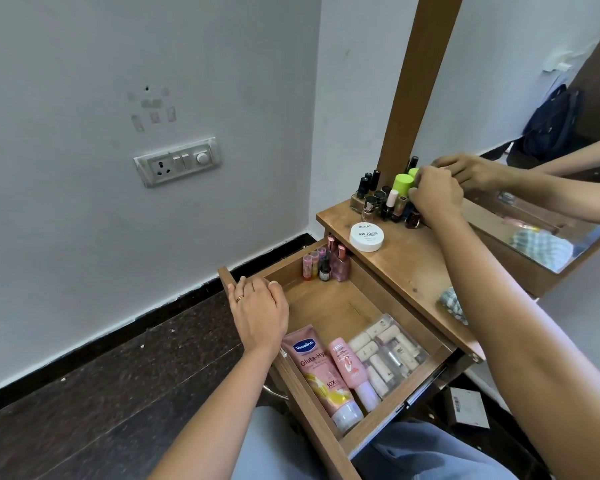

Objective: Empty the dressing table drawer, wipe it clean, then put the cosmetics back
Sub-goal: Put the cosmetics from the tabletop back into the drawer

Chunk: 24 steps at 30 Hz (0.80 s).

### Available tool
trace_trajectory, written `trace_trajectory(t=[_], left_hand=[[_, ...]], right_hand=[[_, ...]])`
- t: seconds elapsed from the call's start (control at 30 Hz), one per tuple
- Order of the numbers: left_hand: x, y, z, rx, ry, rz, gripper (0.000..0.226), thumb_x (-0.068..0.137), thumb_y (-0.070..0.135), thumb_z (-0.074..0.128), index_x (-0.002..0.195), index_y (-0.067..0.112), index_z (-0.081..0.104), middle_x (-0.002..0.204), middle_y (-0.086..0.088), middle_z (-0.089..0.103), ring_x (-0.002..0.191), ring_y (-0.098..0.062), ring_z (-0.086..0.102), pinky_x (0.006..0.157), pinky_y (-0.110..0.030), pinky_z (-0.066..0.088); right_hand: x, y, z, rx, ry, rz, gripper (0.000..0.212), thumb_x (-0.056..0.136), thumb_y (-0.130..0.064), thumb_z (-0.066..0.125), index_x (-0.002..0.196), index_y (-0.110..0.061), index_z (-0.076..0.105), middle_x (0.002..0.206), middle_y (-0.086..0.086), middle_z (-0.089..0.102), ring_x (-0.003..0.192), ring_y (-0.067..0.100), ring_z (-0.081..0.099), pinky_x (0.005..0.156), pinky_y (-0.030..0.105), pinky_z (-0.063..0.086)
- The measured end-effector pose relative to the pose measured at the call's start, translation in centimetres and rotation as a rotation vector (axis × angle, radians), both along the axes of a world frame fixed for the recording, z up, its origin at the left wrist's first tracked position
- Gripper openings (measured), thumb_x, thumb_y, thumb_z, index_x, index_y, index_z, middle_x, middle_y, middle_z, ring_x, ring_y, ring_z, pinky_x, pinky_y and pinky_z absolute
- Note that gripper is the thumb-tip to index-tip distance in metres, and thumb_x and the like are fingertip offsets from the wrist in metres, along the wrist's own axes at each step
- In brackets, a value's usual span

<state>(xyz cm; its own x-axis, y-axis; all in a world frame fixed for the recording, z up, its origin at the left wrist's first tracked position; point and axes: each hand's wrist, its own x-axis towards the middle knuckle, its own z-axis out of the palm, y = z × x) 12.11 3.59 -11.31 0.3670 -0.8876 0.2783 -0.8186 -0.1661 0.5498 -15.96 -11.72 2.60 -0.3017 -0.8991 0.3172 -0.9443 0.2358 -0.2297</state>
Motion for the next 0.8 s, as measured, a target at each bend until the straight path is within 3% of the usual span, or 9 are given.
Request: trace_trajectory(t=[0.27,0.53,0.8], left_hand=[[-0.1,0.0,0.0,0.013,0.006,0.001,0.039,0.099,0.027,0.036,0.111,0.007,0.067,0.119,-0.01,0.067,0.13,-0.025,0.047,0.119,-0.041,0.017],[-0.1,0.2,0.3,0.004,0.002,0.003,0.053,0.094,0.034,0.023,0.108,0.007,0.067,0.119,-0.011,0.067,0.13,-0.025,0.047,0.119,-0.039,0.015],[0.1,-0.1,0.0,0.011,-0.01,0.0,0.052,0.095,0.033,0.024,0.106,0.008,0.068,0.116,-0.01,0.068,0.128,-0.025,0.049,0.119,-0.041,0.018]], right_hand=[[0.1,-0.5,-0.5,-0.08,0.074,-0.023,0.016,0.087,-0.004,0.055,0.102,-0.004,0.062,0.099,0.022,0.065,0.09,0.043,0.062,0.067,0.042,0.05],[0.3,-0.5,-0.4,-0.116,0.051,-0.065,0.02,0.084,-0.004,0.053,0.101,-0.005,0.063,0.099,0.022,0.065,0.09,0.043,0.062,0.066,0.038,0.046],[0.4,1.4,4.1,-0.354,0.031,-0.043,0.016,0.084,-0.011,0.051,0.096,-0.011,0.061,0.093,0.019,0.067,0.087,0.041,0.064,0.064,0.037,0.044]])
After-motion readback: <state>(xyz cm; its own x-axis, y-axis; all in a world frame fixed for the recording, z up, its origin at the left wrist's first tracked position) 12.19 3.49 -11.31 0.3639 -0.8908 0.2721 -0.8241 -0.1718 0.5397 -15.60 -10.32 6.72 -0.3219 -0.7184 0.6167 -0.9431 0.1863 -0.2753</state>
